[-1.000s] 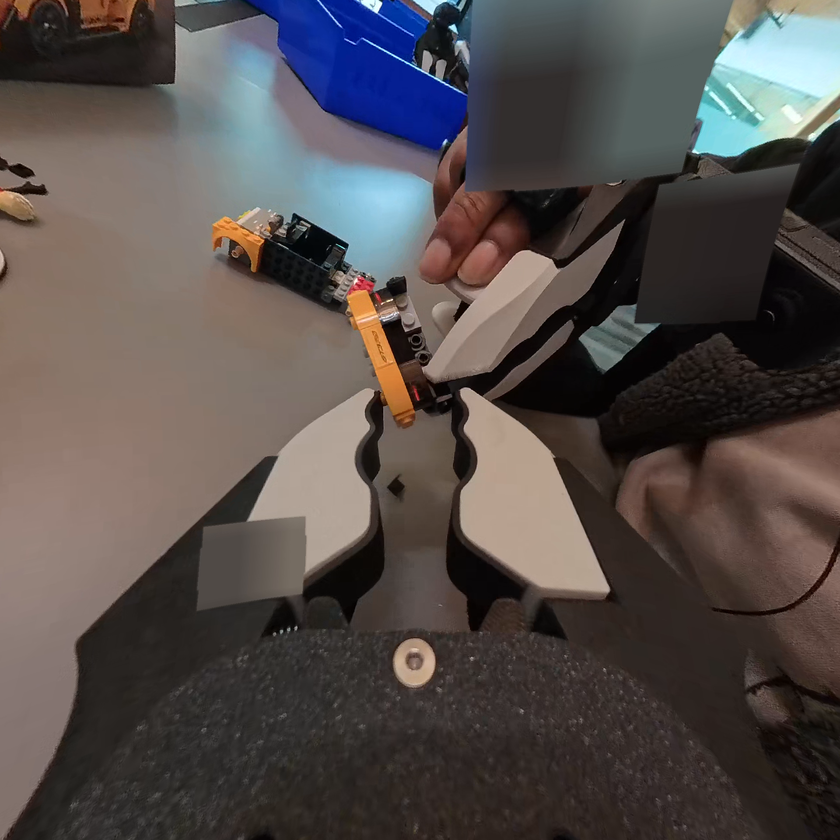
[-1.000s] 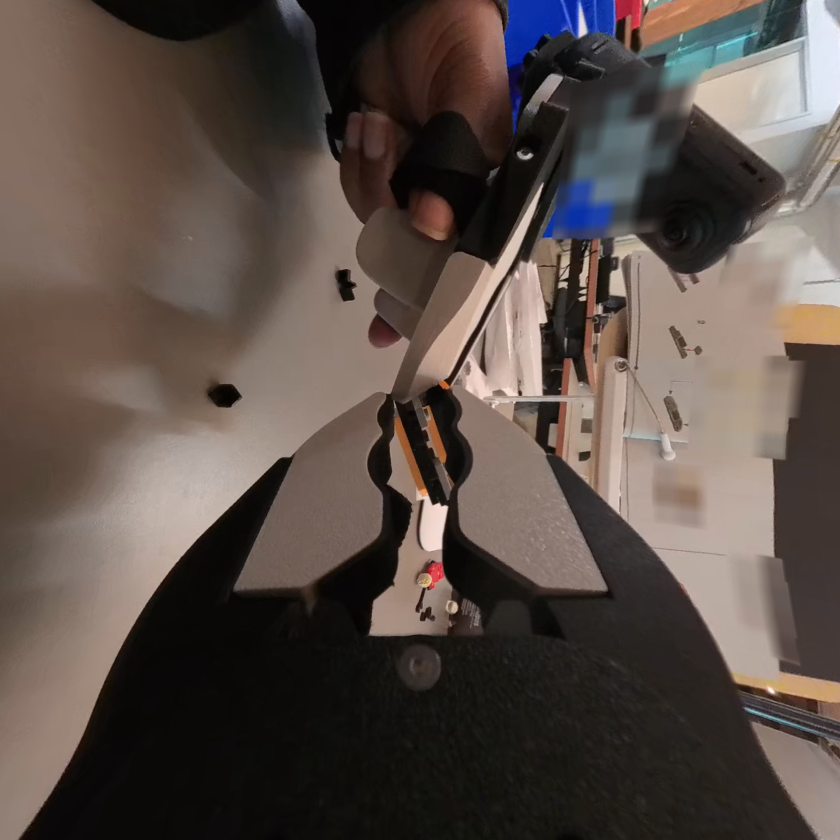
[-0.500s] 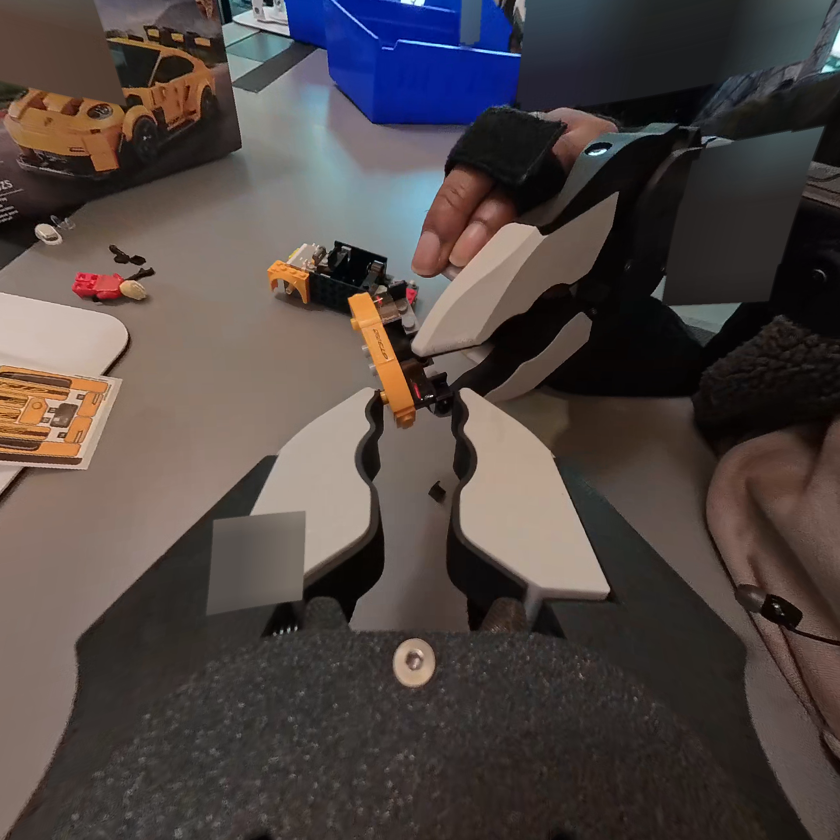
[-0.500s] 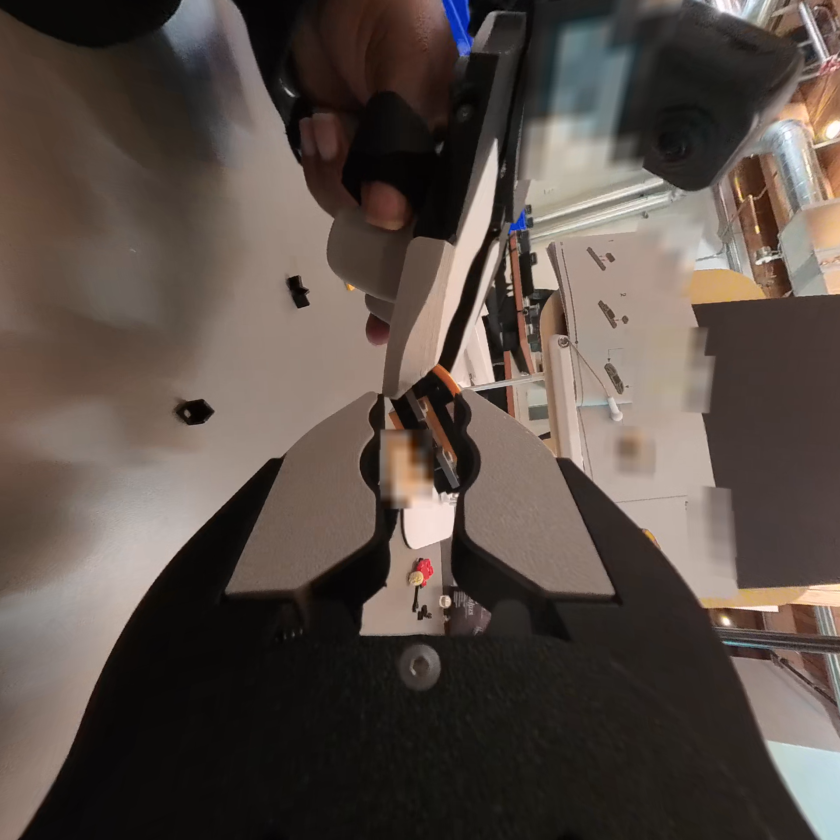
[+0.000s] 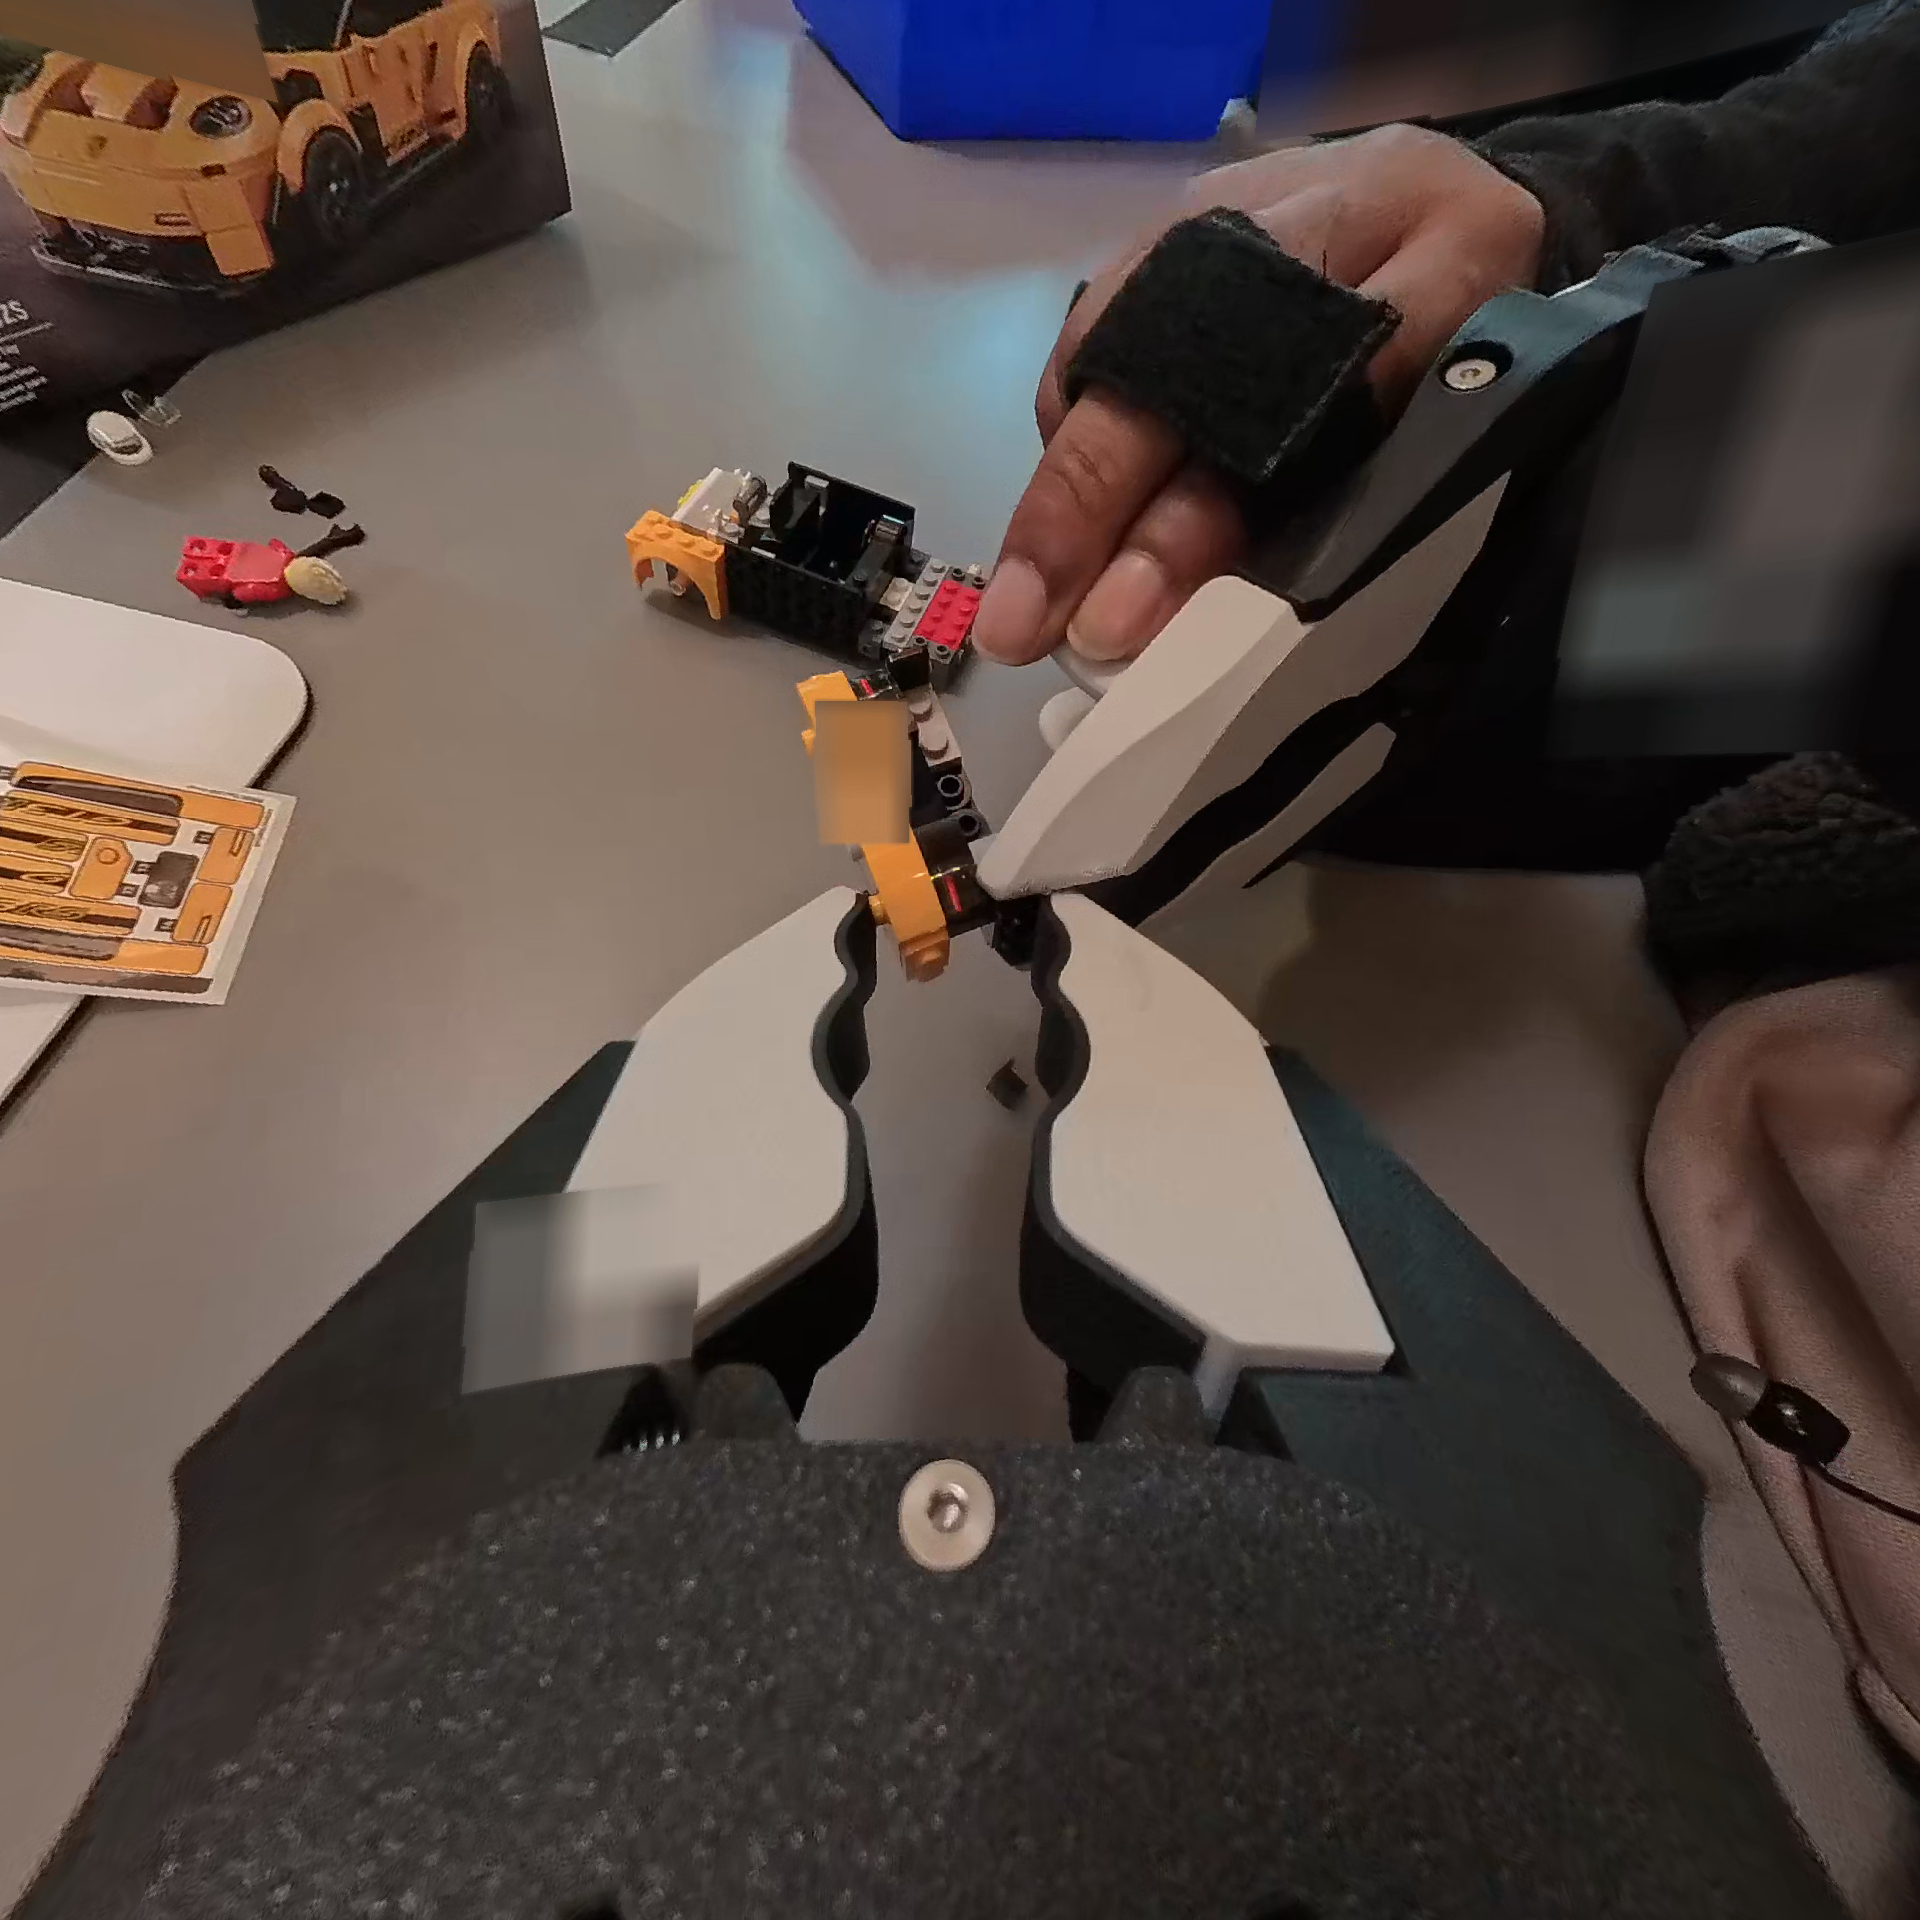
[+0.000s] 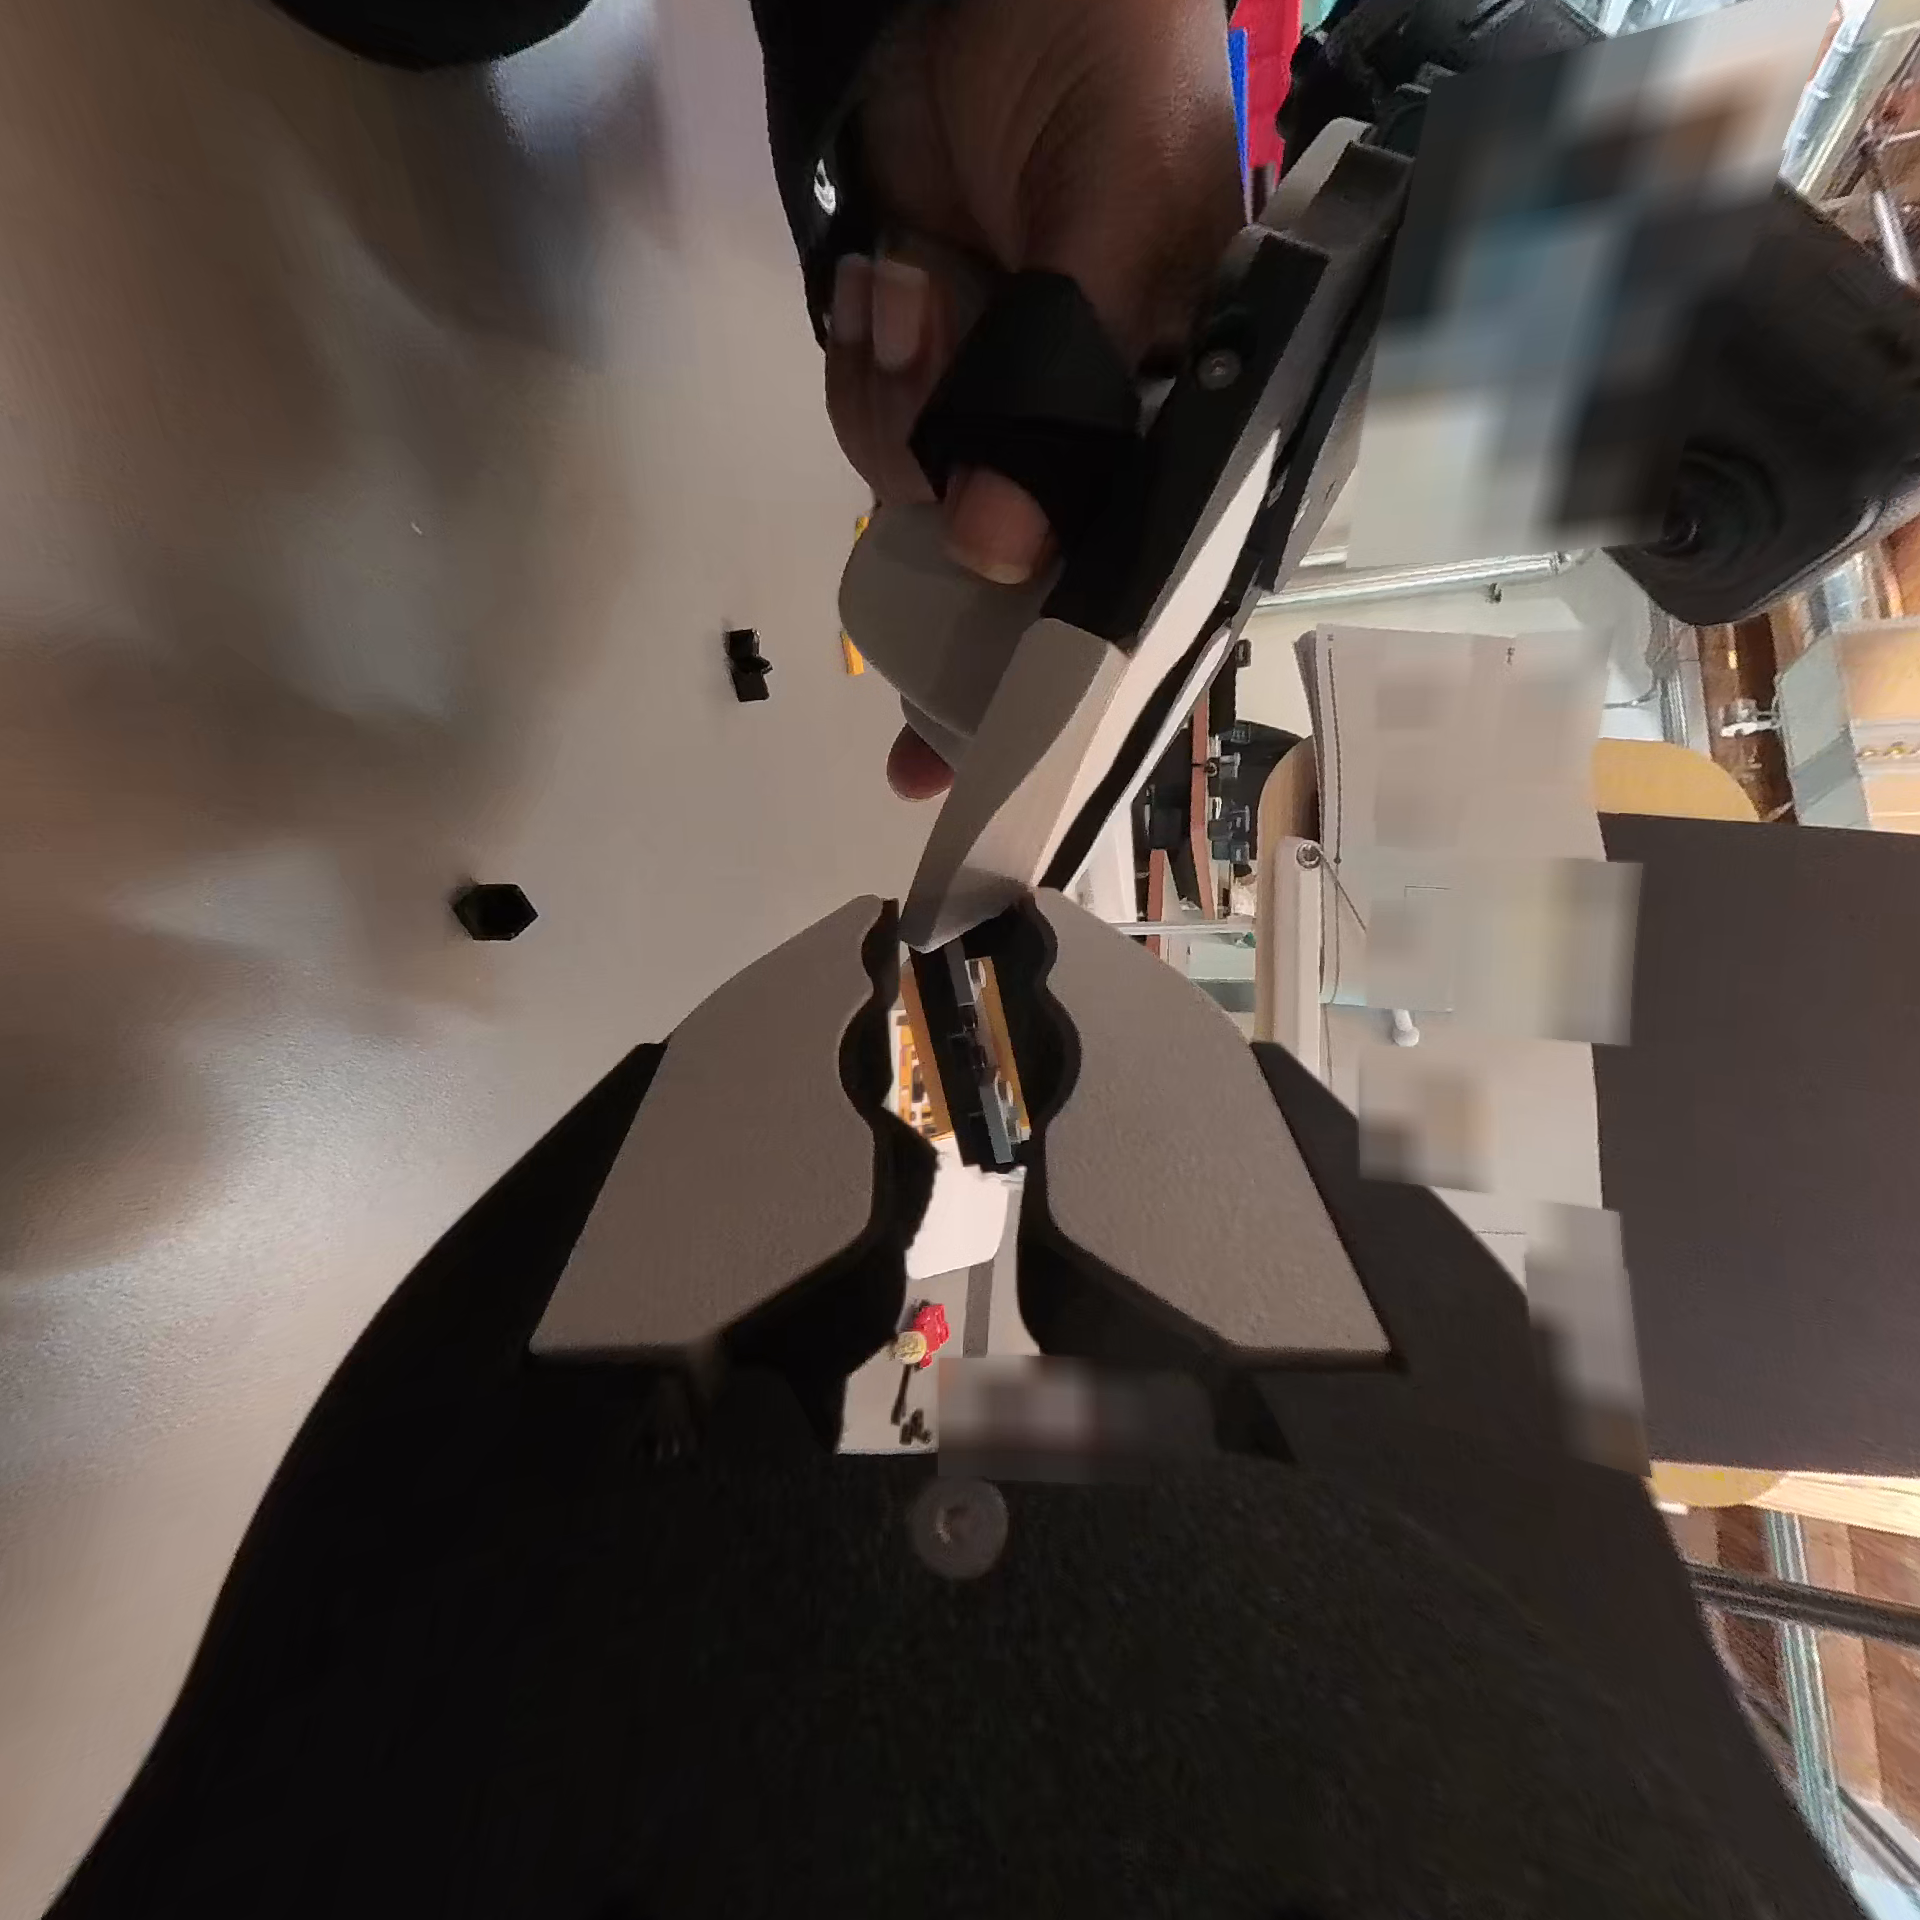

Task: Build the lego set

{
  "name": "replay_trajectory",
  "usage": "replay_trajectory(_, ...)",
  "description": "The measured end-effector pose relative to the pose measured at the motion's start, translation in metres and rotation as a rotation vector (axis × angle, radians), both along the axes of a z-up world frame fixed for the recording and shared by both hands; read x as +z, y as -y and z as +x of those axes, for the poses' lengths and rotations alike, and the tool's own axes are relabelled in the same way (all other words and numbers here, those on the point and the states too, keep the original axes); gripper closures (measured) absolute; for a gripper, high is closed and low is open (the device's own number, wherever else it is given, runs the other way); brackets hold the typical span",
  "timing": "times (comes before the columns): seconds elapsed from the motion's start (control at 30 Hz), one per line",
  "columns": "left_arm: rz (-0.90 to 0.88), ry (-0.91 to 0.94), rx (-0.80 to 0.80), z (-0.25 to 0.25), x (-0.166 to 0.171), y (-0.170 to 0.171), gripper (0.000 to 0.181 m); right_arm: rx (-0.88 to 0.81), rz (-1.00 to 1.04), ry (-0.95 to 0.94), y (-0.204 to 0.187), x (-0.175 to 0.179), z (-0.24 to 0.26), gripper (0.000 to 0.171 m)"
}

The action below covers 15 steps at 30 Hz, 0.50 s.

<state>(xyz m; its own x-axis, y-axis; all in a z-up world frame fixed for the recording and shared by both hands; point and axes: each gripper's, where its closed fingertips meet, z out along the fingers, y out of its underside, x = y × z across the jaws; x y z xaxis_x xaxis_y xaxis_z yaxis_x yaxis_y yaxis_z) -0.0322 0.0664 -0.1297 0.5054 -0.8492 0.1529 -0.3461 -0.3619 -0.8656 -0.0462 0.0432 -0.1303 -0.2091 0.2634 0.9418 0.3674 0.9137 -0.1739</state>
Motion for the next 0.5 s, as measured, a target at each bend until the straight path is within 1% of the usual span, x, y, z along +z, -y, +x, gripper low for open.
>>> replay_trajectory(0.37,-0.028,0.001,0.003,0.0014,-0.0013,0.0012,0.153,-0.006,-0.032,0.014,0.0005,0.0005,-0.0005,0.151)
replay_trajectory(0.5,-0.017,0.039,0.006,0.0002,0.0018,-0.0016,0.152,-0.040,-0.067,-0.060,-0.0007,0.0050,-0.0021,0.150)
